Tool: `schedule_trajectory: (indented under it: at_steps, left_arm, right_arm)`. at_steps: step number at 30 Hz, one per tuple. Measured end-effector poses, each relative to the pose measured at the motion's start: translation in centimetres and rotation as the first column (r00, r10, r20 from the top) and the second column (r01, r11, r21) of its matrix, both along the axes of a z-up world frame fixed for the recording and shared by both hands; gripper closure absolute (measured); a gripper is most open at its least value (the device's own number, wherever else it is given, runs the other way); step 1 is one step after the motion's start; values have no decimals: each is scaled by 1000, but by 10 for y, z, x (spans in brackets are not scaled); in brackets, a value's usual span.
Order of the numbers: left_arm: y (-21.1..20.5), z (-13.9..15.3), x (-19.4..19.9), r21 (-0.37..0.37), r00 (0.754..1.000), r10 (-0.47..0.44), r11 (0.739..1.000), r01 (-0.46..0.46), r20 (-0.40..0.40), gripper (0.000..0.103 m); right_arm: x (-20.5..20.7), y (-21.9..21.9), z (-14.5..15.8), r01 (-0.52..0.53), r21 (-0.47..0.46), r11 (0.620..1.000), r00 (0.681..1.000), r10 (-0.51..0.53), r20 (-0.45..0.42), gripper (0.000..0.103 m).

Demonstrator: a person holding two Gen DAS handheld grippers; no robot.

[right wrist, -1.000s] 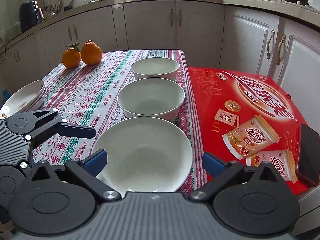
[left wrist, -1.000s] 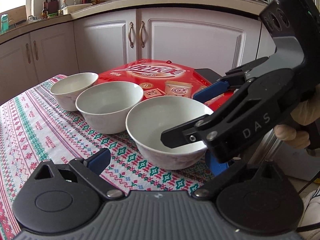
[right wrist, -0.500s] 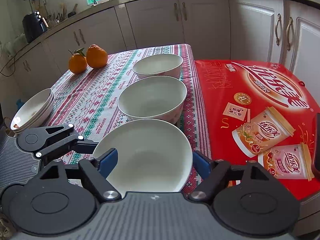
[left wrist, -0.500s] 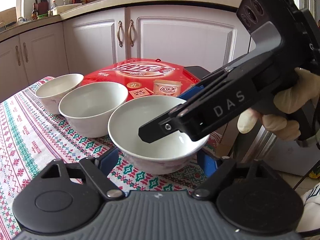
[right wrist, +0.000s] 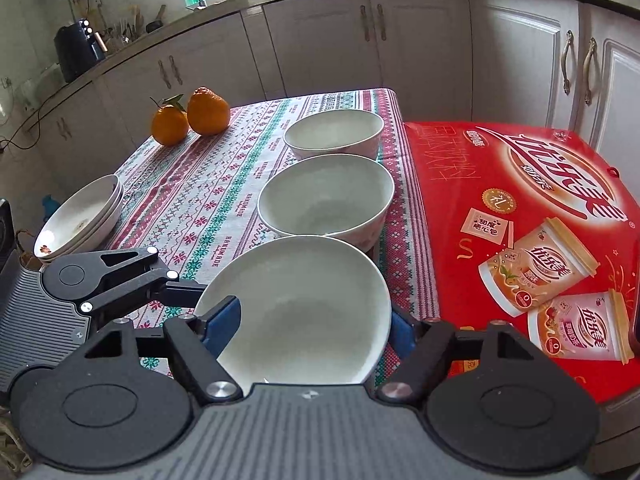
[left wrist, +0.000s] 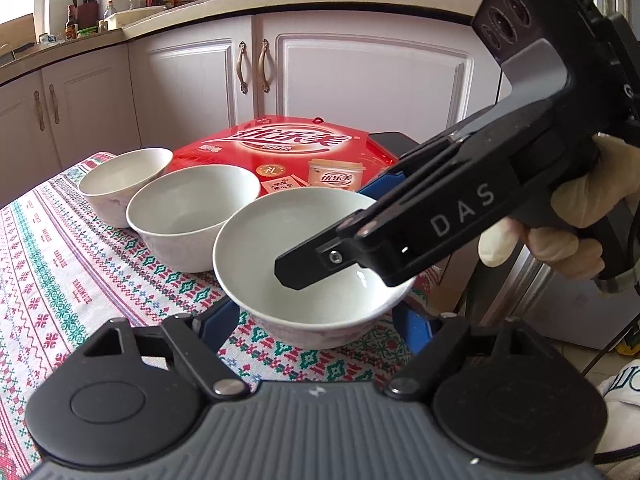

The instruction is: Organize plates and bowls

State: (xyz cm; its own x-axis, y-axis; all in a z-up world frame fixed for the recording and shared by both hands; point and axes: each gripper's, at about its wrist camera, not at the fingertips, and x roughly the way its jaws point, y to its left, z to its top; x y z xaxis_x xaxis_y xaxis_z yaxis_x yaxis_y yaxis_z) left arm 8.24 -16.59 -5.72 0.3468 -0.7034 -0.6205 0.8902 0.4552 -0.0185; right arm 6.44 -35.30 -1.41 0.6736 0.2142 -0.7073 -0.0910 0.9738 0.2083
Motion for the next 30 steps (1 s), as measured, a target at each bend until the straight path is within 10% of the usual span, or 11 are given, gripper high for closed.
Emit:
schedule_trajectory:
  at_steps: [30]
  left_arm:
    - [108,12,26,13,955,295,956,-295,-30,20]
  right_arm:
    - [69,116,7,-313,-12,950,949,313,25,22]
